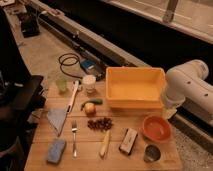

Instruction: Wipe red bowl with brush

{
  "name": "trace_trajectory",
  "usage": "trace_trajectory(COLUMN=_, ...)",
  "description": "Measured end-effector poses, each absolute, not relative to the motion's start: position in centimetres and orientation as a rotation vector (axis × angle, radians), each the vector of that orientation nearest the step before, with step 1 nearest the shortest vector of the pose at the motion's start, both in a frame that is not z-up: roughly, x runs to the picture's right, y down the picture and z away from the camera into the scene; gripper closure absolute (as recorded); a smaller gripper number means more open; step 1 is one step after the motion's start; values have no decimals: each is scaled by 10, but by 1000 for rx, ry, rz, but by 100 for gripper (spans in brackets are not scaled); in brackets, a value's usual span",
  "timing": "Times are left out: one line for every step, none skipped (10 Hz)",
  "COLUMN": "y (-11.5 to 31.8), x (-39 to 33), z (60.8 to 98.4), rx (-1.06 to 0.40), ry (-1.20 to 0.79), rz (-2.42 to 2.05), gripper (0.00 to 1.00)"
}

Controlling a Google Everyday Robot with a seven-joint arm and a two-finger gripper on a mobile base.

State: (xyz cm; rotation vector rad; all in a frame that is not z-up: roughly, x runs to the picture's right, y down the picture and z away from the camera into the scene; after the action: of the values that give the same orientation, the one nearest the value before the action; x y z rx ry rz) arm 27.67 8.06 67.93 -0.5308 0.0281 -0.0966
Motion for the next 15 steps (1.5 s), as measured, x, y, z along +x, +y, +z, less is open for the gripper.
trace_trajectory(y=68, x=261, z=678, rx=-520, ry=6, rz=-182, gripper=35)
trace_trajectory(y=59, x=242, z=678, rx=-508, ry=-18, rz=-254, gripper=35)
trace_trajectory(y=54, x=219, z=676, rx=-497, ry=-49, rz=-329, gripper=35)
trace_trajectory(y=50, x=198, z=674, rx=-482, ry=-84, rz=-388, gripper=35)
trace_trajectory(y=49, x=171, z=671, rx=-468, ry=-142, rz=-457, gripper=35)
trace_trajectory(y=48, x=153, z=667, rx=-456, ry=-179, rz=-506, gripper=35)
trace_trajectory(y=49, x=149, z=666, rx=-454, ry=-189, rz=-516, gripper=35)
trace_trajectory(y=48, x=149, z=665, rx=-453, ry=-187, rz=-516, gripper=35)
trace_trajectory(y=48, x=150, z=665, rx=-452, ry=-187, rz=-514, gripper=35)
trace_trajectory(y=47, x=151, z=665, rx=-451, ry=-187, rz=-516, gripper=35)
trace_trajectory(y=44, x=150, z=666, rx=-443, ry=-197, rz=-534, gripper=35)
trace_trajectory(y=35, x=138, z=672, rx=-428, ry=-221, rz=-586, gripper=35)
trace_trajectory(y=31, x=126, z=675, rx=-420, ry=-239, rz=-620, gripper=35)
trace_trajectory(y=27, x=113, z=678, rx=-408, ry=-254, rz=-651, gripper=35)
trace_trajectory(y=22, x=87, z=684, rx=-391, ry=-279, rz=-700, gripper=35)
